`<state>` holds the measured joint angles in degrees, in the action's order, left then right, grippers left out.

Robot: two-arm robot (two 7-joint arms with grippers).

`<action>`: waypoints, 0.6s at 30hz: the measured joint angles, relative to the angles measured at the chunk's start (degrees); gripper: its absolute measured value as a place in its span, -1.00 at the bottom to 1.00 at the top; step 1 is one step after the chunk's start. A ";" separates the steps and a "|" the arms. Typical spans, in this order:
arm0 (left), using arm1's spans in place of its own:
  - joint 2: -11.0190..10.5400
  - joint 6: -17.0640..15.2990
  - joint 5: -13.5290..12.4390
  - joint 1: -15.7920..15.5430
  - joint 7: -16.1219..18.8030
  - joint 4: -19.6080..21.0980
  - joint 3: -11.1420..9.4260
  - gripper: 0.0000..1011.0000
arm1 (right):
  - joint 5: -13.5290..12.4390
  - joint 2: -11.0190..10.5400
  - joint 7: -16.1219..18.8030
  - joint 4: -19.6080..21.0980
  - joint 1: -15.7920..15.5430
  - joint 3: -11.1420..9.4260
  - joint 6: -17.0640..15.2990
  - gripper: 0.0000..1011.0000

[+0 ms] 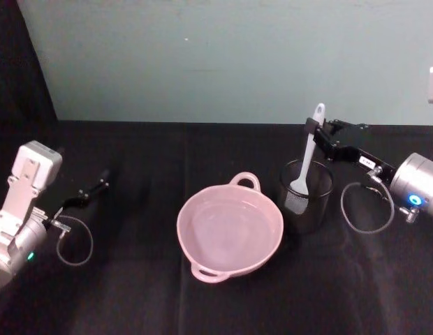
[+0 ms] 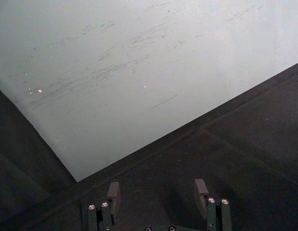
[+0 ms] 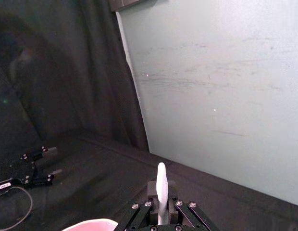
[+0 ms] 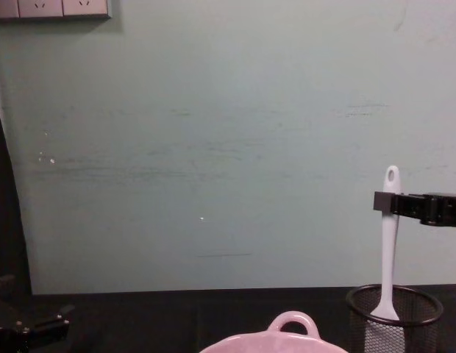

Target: Use the one hand to pick up the spoon and stir the clear water in the bowl.

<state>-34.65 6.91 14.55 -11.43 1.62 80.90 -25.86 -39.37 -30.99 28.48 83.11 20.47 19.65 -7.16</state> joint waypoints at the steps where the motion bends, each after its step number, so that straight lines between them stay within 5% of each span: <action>1: 0.00 0.00 0.00 0.00 0.00 0.00 0.00 0.99 | 0.00 0.00 0.00 0.00 0.00 0.00 0.00 -0.77; 18: 0.00 0.00 0.00 0.00 0.00 0.00 0.00 0.99 | -3.40 0.15 0.34 -2.00 -0.14 0.14 0.09 -0.77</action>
<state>-34.65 6.91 14.55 -11.43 1.62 80.90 -25.86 -42.76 -30.84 28.82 81.11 20.34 19.80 -7.07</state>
